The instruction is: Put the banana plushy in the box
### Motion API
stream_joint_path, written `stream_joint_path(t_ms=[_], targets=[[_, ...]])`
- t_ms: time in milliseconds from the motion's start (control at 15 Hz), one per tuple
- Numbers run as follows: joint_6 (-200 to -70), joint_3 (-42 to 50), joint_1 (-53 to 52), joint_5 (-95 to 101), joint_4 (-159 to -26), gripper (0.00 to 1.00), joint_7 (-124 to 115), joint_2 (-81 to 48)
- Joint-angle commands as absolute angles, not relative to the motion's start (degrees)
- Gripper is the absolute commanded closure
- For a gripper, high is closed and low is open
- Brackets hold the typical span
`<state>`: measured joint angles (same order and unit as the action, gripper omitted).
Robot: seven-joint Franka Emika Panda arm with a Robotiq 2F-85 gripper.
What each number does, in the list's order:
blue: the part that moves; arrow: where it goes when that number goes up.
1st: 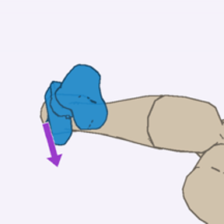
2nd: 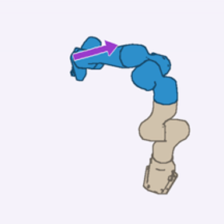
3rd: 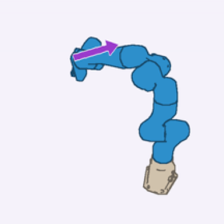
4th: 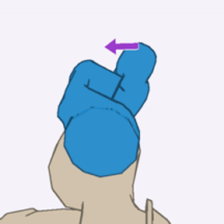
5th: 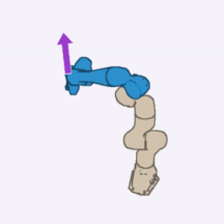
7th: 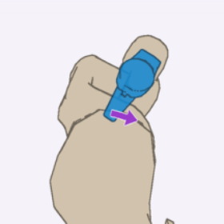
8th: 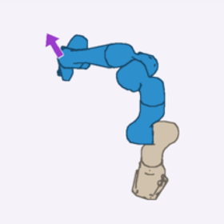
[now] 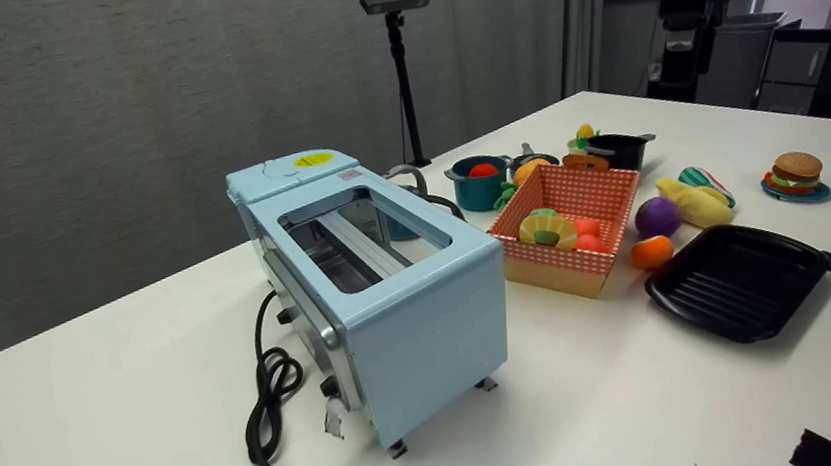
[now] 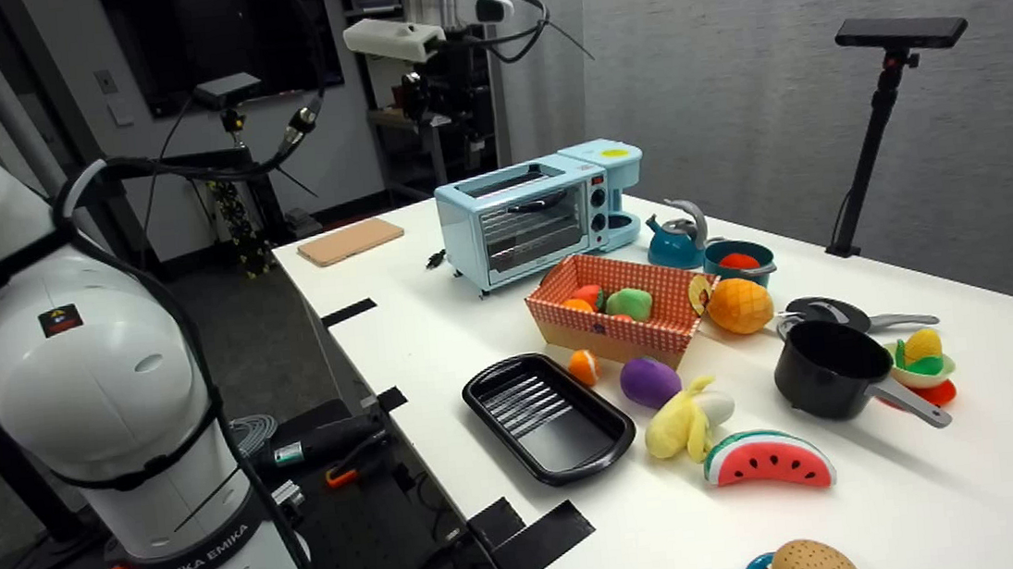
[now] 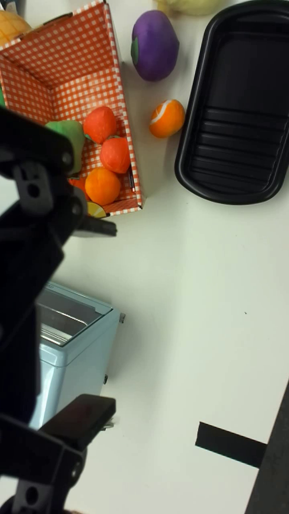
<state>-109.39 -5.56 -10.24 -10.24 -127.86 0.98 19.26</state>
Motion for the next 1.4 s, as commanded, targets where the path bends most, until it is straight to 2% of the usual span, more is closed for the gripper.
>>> stream_joint_path(t_ms=[0,733,1333], targets=[[-109.21,-6.14,-9.60,-10.43,-127.72,0.00,1.11,19.24],[-112.11,-5.36,-8.98,-11.65,-128.98,0.00,1.10,19.55],[-123.31,-0.49,-6.11,-16.48,-133.17,0.00,2.10,20.56]])
